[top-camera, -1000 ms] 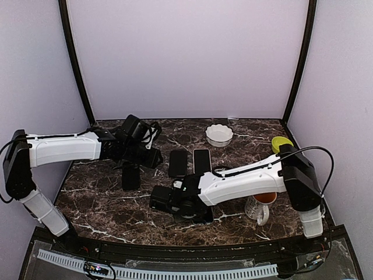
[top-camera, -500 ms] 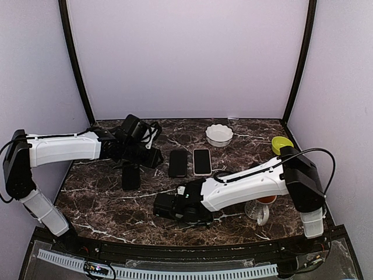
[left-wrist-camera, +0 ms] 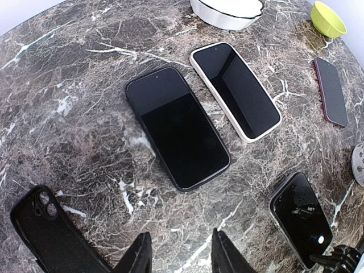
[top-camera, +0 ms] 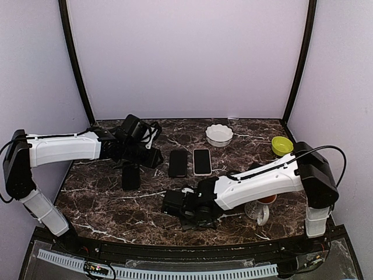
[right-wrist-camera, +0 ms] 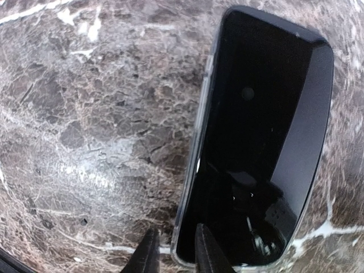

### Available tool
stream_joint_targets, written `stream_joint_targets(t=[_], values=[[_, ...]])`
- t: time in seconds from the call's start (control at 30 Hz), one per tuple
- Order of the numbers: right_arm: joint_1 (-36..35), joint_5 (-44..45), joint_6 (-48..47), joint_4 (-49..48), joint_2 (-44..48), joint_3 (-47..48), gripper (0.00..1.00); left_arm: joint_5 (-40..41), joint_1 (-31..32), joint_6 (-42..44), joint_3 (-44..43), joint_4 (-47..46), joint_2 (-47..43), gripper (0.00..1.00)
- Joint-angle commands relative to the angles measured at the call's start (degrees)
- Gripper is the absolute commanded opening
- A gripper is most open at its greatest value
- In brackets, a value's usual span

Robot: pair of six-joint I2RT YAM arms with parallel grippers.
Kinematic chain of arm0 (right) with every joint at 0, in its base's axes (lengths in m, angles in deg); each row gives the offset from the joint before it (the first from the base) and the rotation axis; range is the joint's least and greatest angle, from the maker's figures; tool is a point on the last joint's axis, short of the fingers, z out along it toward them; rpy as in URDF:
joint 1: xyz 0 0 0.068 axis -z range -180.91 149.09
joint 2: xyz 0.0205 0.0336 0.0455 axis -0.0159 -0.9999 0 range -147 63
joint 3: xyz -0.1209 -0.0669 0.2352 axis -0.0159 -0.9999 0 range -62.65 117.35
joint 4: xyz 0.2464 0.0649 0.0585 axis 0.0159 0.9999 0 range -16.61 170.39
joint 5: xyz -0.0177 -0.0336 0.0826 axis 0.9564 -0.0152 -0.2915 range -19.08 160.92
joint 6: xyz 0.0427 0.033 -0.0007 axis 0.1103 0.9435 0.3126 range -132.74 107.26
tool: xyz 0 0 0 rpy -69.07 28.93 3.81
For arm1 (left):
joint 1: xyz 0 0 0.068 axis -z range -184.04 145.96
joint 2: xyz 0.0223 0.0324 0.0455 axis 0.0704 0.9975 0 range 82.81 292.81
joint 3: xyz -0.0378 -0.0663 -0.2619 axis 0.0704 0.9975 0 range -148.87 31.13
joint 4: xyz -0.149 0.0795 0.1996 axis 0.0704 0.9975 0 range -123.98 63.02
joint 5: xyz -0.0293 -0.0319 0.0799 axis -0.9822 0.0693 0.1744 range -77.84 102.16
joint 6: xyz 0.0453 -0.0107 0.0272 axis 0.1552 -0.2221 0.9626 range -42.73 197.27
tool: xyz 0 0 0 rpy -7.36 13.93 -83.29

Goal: Put the phone into the phone case
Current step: Press the bottom left corner of the phone case, then pick up the phone with the phone case at the center of the board.

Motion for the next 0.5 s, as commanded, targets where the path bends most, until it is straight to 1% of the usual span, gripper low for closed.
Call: stream_joint_targets(t=[0.0,0.07,0.1,0.2,0.33,0.47], values=[[1.3,3.4,-0.7,8.9,1.3,4.8,0.56,-0.7,-0.2,-0.3,0.8,-0.7,-1.8,0.37],[2.2,6.6,1.4,9.7,3.7,5.1,0.92,-0.4,-0.2,-0.2,0.9,-0.7,-2.1,0.37],[2.8,7.9,2.6,9.6,4.6,4.5,0.98,-0.2,-0.3,-0.2,0.9,-0.7,-2.2,0.37],[5.0,7.7,4.2,7.5,5.9,2.0,0.99,-0.3,-0.3,-0.3,1.0,-0.7,-2.2,0.37],[6.3,4.8,2.7,2.0,4.6,-0.4,0.99,-0.6,-0.3,-0.4,1.1,-0.9,-2.2,0.37],[7.4,2.5,2.2,0.0,2.9,-2.4,0.98,-0.5,-0.4,-0.5,1.2,-0.9,-2.2,0.37]])
